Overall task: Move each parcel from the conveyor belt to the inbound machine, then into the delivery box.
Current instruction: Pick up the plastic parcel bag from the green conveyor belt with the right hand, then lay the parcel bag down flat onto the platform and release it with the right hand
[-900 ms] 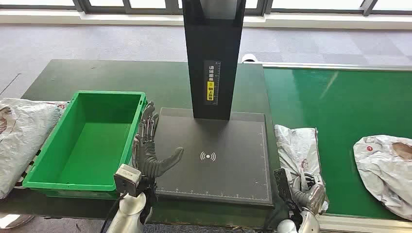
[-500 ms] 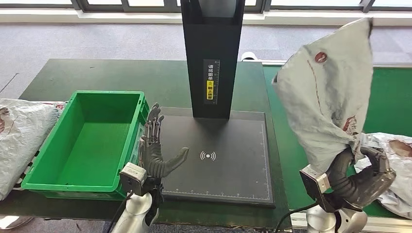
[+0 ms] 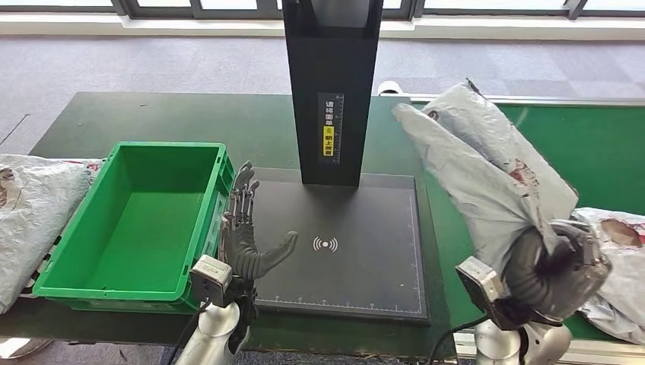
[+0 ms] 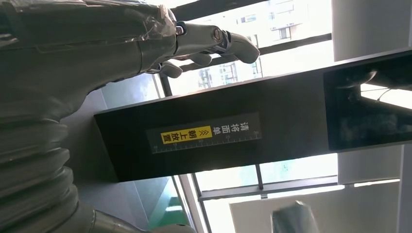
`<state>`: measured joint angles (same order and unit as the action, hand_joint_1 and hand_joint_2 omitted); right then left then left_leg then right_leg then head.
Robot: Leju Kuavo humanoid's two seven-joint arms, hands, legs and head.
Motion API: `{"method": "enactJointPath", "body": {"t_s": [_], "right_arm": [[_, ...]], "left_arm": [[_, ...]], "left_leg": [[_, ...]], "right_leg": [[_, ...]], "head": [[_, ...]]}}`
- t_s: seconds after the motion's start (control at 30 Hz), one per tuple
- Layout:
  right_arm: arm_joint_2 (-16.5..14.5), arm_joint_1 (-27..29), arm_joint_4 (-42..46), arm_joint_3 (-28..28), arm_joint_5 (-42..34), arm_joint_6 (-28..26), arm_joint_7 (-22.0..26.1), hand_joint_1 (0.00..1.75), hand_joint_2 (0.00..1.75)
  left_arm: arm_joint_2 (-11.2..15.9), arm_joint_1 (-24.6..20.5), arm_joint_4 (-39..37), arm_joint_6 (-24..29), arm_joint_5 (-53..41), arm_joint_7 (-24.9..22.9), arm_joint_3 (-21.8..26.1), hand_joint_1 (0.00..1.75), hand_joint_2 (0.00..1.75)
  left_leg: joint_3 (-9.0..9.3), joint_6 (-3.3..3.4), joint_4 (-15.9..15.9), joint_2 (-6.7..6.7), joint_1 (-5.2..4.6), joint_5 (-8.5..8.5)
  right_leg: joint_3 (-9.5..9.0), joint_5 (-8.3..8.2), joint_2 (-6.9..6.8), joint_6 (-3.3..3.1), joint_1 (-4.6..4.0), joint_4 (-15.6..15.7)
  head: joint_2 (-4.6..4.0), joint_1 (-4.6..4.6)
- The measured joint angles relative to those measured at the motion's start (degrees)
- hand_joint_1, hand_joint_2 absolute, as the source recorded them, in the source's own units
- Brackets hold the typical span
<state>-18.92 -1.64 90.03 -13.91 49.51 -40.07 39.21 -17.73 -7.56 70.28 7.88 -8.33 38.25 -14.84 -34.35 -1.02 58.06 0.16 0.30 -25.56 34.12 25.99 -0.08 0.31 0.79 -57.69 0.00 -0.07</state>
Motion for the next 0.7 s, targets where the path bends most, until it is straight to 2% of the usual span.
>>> {"method": "enactJointPath", "body": {"t_s": [0.13, 0.43, 0.7], "right_arm": [[-0.1, -1.2, -8.9, 3.9, 11.5, 0.3, -5.1, 1.75, 1.75], [-0.1, -3.3, -20.8, 9.4, 18.4, 0.3, -11.6, 1.75, 1.75], [-0.2, -5.1, -29.9, 10.9, 21.9, 0.2, -13.6, 1.75, 1.75]], "left_arm": [[0.0, 0.0, 0.0, -0.9, 0.0, 0.0, 0.0, 0.0, 1.75], [0.0, 0.0, 0.0, -2.3, -1.1, 0.0, 0.0, 0.0, 1.75], [0.0, 0.0, -0.1, -2.6, -1.6, 0.0, 0.0, 0.0, 1.75]], "left_leg": [[0.0, 0.0, 0.0, -0.01, 0.0, 0.02], [-0.04, 0.0, 0.0, -0.08, 0.01, 0.04], [-0.06, 0.0, 0.0, -0.1, 0.0, 0.04]], "right_leg": [[0.02, 0.0, -0.04, 0.0, 0.0, 0.0], [0.01, 0.01, -0.08, 0.01, 0.02, 0.0], [0.02, 0.02, -0.09, 0.02, 0.02, 0.0]], "head": [[0.0, -0.01], [0.0, 0.0], [0.0, 0.0]]}}
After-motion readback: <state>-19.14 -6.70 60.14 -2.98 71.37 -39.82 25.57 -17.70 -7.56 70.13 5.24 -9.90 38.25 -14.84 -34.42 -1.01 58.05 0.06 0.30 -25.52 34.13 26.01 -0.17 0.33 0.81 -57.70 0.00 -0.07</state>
